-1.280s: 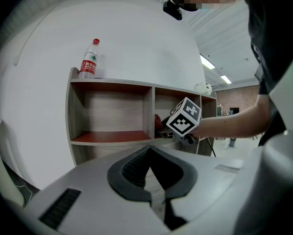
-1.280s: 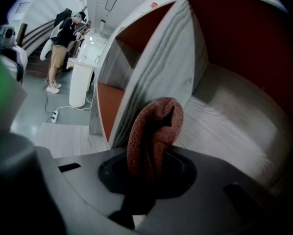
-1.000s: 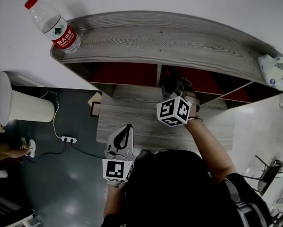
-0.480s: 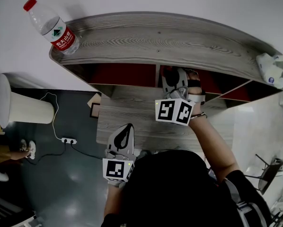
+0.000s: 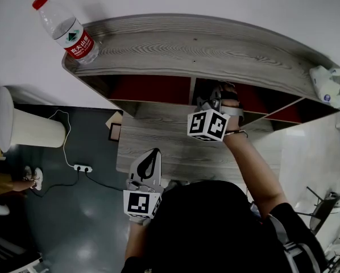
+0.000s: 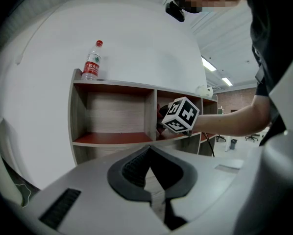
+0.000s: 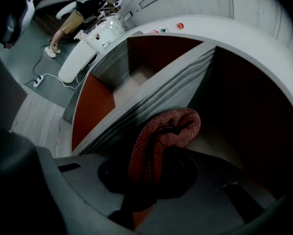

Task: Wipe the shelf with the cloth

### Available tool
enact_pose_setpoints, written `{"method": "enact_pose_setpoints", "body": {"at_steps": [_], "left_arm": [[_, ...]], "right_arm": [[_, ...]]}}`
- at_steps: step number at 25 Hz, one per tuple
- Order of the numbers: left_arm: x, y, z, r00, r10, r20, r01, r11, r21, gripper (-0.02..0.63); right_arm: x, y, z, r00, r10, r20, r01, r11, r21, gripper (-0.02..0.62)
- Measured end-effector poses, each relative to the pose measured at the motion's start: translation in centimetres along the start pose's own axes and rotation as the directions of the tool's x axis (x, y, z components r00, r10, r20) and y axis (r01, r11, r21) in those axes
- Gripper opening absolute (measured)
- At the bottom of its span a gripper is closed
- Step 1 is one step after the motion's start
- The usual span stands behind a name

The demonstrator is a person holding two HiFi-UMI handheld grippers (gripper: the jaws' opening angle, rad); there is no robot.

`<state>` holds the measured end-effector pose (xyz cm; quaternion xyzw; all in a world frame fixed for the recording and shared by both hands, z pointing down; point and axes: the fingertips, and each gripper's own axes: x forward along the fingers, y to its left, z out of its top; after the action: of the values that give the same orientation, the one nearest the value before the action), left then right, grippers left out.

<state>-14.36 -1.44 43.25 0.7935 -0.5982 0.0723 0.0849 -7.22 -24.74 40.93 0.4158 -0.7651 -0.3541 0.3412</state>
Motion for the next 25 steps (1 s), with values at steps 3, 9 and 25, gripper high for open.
{"method": "enact_pose_setpoints", "body": {"at_steps": [3, 9, 25], "left_arm": [[0.2, -0.2, 0.0, 1.0, -0.007, -0.004, 0.007, 1.0, -0.002, 0.0], [0.8, -0.8, -0.1, 0.999, -0.047, -0.001, 0.047, 0.999, 0.006, 0.0], [5.0, -5.3, 0.7, 0.973, -0.229, -0.02, 0.23, 0.971, 0.06, 0.0]], "right_arm": [[-0.4, 2.2, -0.9, 0.999, 0.048, -0.022, -0.048, 0.999, -0.008, 0.055], [-2.3, 5.4, -1.8, 0.992, 0.118, -0.034, -0.119, 0.992, -0.035, 0.055], [-9.3, -1.7, -10.6, 0.999, 0.018, -0.038, 0.007, 0.817, 0.577, 0.054]]}}
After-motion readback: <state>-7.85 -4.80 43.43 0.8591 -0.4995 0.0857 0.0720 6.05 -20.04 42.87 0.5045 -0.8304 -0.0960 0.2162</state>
